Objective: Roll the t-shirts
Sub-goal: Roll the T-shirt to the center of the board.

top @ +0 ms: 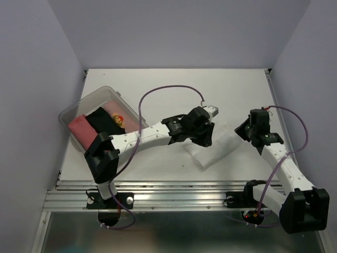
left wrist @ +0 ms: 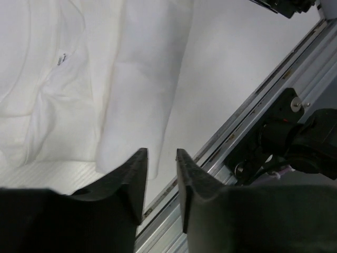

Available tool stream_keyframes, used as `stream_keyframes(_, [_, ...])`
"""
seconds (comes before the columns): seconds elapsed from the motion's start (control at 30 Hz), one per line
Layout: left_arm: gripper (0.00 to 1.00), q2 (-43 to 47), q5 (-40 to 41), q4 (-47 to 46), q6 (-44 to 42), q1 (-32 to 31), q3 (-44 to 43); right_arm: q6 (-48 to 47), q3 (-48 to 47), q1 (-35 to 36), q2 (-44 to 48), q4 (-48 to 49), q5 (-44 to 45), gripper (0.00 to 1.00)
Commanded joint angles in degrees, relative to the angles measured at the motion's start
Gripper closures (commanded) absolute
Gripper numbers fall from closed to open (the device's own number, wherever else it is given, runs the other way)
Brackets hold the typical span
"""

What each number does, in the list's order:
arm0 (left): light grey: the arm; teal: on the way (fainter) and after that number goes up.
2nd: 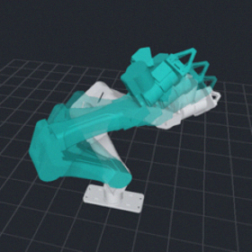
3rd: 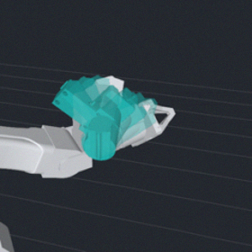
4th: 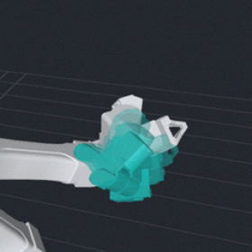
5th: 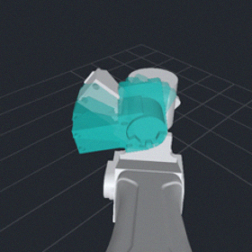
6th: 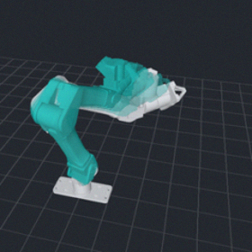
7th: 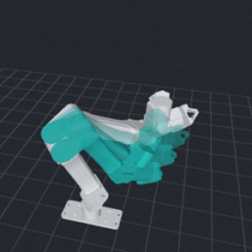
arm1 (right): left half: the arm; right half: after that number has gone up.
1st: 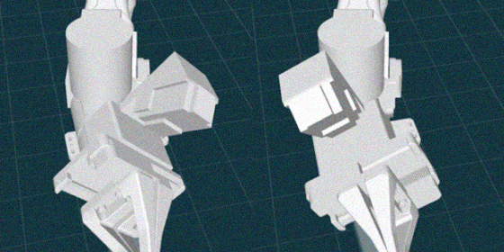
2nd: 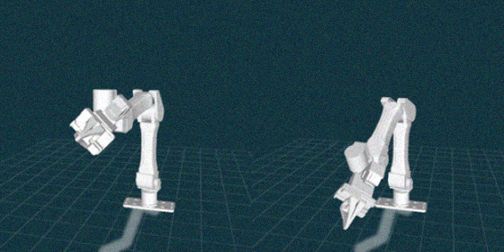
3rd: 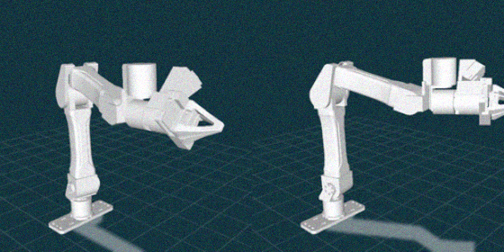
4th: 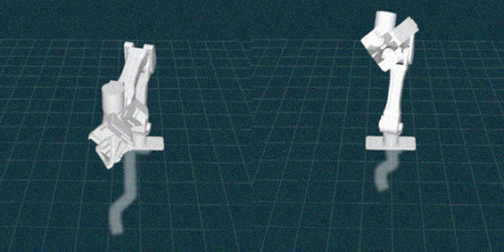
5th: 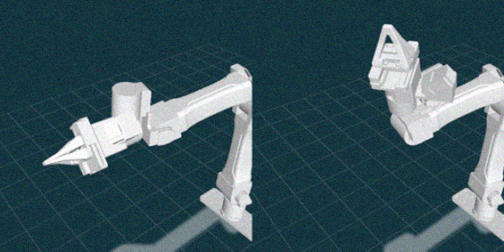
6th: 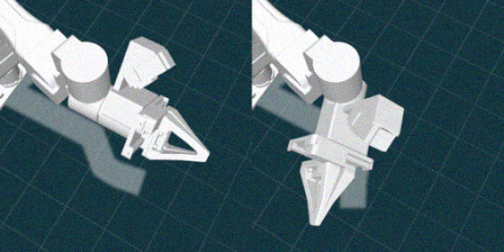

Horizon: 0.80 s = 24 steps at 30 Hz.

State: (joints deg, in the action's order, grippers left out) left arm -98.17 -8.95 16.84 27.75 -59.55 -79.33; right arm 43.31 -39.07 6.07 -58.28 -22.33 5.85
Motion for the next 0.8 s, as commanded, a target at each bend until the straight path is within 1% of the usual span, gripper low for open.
stream_keyframes(0.0, [0.56, -4.3, 12.6, 8.6, -3.4, -5.0, -9.8, 2.9, 2.5, -6.6, 1.7, -11.5, 4.8, 0.81])
stream_keyframes(0.03, [0.49, -7.1, 14.0, 10.0, -3.7, -7.1, -11.8, 3.3, 3.4, -7.9, 3.3, -11.7, 3.7, 0.74])
stream_keyframes(0.07, [0.45, -8.4, 17.4, 11.3, -4.1, -8.3, -13.6, 3.5, 4.3, -9.5, 4.1, -11.9, 2.9, 0.54])
stream_keyframes(0.1, [0.43, -10.0, 19.0, 13.9, -5.1, -9.3, -17.6, 3.6, 5.1, -12.5, 4.7, -11.9, 1.8, 0.5])
stream_keyframes(0.13, [0.39, -13.2, 22.5, 15.3, -5.7, -11.1, -19.8, 3.5, 6.4, -13.9, 5.3, -11.9, -0.2, 0.45])
stream_keyframes(0.2, [0.37, -16.2, 25.8, 18.6, -7.4, -12.4, -25.4, 4.0, 6.5, -15.6, 5.0, -12.0, -1.7, 0.35])
stream_keyframes(0.27, [0.35, -20.2, 29.4, 20.9, -8.5, -13.7, -28.6, 4.2, 6.5, -18.7, 4.0, -11.9, -4.4, 0.32])
stream_keyframes(0.3, [0.35, -21.3, 30.3, 21.4, -9.5, -13.8, -30.9, 4.2, 6.6, -19.6, 3.5, -11.8, -5.3, 0.32])
stream_keyframes(0.33, [0.34, -22.7, 30.7, 21.3, -10.2, -13.9, -31.3, 4.1, 6.9, -19.6, 3.1, -11.7, -7.8, 0.33])
stream_keyframes(0.43, [0.38, -22.9, 31.3, 20.5, -11.0, -13.8, -30.7, 2.8, 8.7, -19.6, 2.4, -10.1, -10.4, 0.5])
stream_keyframes(0.5, [0.39, -22.1, 30.2, 18.3, -11.4, -13.3, -29.0, 1.4, 10.5, -19.6, 2.5, -7.5, -11.7, 0.56])
stream_keyframes(0.57, [0.38, -21.6, 28.6, 17.1, -11.7, -12.9, -26.6, 1.6, 12.6, -19.6, 2.3, -4.9, -13.9, 0.59])
stream_keyframes(0.63, [0.38, -22.1, 28.7, 16.6, -11.8, -12.4, -25.6, 2.6, 15.6, -19.6, 1.1, -0.6, -17.2, 0.63])
stream_keyframes(0.67, [0.38, -22.2, 29.1, 16.8, -11.8, -12.5, -25.6, 2.8, 16.4, -19.6, 0.5, 1.8, -17.9, 0.67])
stream_keyframes(0.7, [0.39, -22.3, 29.3, 17.3, -11.6, -12.4, -25.7, 3.1, 16.9, -18.1, -0.2, 2.9, -18.4, 0.69])
stream_keyframes(0.77, [0.39, -21.5, 29.5, 17.0, -11.3, -12.5, -24.7, 4.3, 17.3, -15.8, -2.1, 5.6, -18.3, 0.7])
